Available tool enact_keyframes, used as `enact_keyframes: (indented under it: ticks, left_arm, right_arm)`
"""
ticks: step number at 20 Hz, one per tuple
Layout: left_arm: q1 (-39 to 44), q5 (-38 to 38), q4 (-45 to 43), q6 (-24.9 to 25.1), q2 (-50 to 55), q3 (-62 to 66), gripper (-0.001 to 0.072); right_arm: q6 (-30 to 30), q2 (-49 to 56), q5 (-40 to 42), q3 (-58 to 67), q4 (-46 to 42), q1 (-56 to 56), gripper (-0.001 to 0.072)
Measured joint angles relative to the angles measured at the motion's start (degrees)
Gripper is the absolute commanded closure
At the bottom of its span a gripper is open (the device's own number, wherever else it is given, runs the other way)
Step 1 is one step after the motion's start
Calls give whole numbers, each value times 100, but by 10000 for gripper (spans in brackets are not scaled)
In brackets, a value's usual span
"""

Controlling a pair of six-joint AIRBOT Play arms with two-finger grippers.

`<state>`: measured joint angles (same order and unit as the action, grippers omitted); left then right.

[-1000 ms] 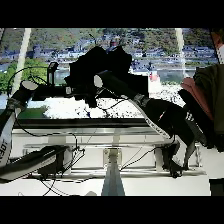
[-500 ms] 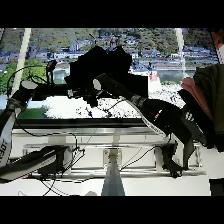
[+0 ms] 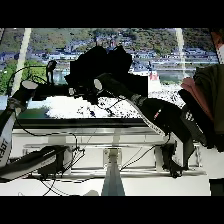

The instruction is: Fold the clothes and pants, and hang the long-sleeved shirts on hangers.

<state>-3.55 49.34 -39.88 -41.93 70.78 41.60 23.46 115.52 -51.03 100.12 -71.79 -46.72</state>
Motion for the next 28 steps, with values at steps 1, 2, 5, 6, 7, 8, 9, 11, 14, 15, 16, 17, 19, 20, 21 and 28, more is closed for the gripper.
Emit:
enact_keyframes:
  ticks: [1, 2, 5, 6, 7, 8, 9, 11, 14, 15, 16, 17, 19, 20, 21, 28]
  left_arm:
    - [0, -20, -48, 2, 17, 0, 696]
    - [0, -33, -83, 2, 28, -2, 696]
    - [0, -103, -144, 2, 50, -2, 696]
    - [0, -131, -155, 2, 52, -2, 696]
    - [0, -146, -166, 2, 55, -2, 696]
    - [0, -146, -166, 2, 55, -4, 696]
    - [-4, -157, -153, 2, 52, -2, 696]
    - [0, -162, -142, 2, 55, 0, 696]
    - [0, -173, -146, 2, 55, -2, 696]
    - [0, -201, -144, 0, 55, -2, 696]
    - [2, -258, -144, 0, 55, 0, 696]
    - [0, -321, -151, 0, 55, 0, 696]
    - [0, -474, -160, 0, 55, -2, 696]
    - [0, -544, -162, 0, 55, 0, 696]
    - [0, -605, -162, 0, 55, 0, 696]
    - [-269, -1045, -160, -811, 55, 13, 698]
  right_arm:
    - [4, 28, 37, 0, 4, 15, 340]
    - [2, 52, 44, 0, 17, 35, 382]
    - [0, 114, 76, 2, 35, 87, 489]
    - [-2, 129, 87, 2, 33, 103, 587]
    - [-2, 140, 114, 0, 22, 114, 676]
    - [9, 149, 107, 0, 4, 120, 694]
    - [7, 160, 94, 0, -33, 133, 694]
    - [11, 160, 85, 0, -52, 138, 694]
    - [13, 103, 15, 4, -90, 138, 695]
    - [37, 46, -28, 4, -133, 140, 695]
    - [70, -31, -7, 9, -107, 151, 695]
    - [96, -131, 31, 17, -87, 179, 695]
    - [199, -334, 68, 26, -81, 280, 695]
    - [295, -455, 92, 42, -76, 348, 695]
    - [431, -588, 129, 68, -68, 439, 695]
    - [2651, -1502, 726, 400, -127, 1617, 696]
